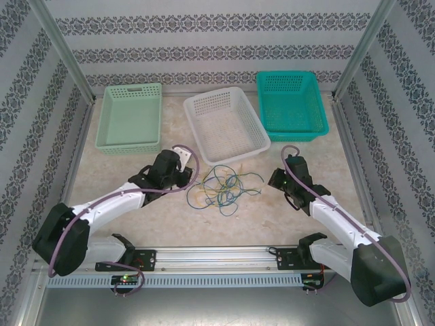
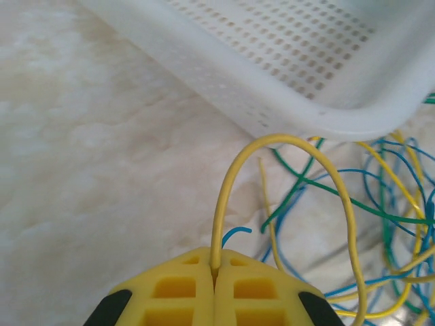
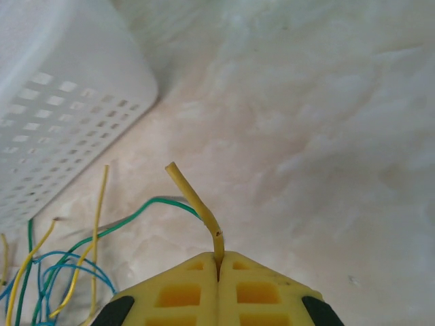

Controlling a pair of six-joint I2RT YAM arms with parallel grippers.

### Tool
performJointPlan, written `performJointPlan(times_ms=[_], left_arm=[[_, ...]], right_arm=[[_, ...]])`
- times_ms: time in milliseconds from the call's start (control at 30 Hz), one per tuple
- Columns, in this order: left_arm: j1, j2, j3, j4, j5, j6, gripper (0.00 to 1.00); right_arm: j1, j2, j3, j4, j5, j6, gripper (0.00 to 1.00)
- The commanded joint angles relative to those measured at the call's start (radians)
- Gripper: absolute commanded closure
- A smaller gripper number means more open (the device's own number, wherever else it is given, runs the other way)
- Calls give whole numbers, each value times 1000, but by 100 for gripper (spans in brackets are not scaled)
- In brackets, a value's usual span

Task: Untangle the cables

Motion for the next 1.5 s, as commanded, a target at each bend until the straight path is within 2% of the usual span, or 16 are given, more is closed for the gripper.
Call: performJointPlan(times_ms=[0,133,233,267,300,333,500,533,667,833,1000,1067,1300,1400,1467], left_arm=[[-9,-51,-30,-45,-102,22,100],[-9,-97,-30,-17,-73,12,100],[-9,-154,-22,-19,-81,6,100],[-9,-178,-17,-29,-87,10,100],[-9,-196,-10,-43,-91,16,100],[-9,-213,-3,-62,-93,26,100],[-9,-231,17,-115,-40,49,100],[-9,-230,13,-109,-33,42,100],[-9,-240,-4,-82,22,25,100],[-10,-240,-9,-45,74,30,100],[-9,-241,-15,-31,138,39,99],[-9,-249,-22,-29,148,44,99],[-9,-282,-52,-17,138,44,92],[-9,-285,-61,-12,140,44,87],[-9,-280,-60,-20,124,44,79]], right_arm=[[-1,32,18,-28,-8,-11,98],[108,92,77,-3,6,-74,84],[149,119,114,-13,48,-90,83],[145,124,118,-10,48,-89,79],[143,129,120,-6,41,-93,72],[141,133,125,-7,34,-98,57],[173,129,154,4,13,-148,27],[187,119,161,3,25,-159,24],[264,78,204,5,68,-223,22],[343,177,281,70,-8,-287,24],[368,360,370,100,-62,-322,31],[372,420,410,96,-95,-332,36],[382,495,431,106,-154,-327,61],[385,478,408,109,-146,-321,79],[384,454,390,97,-127,-318,90]])
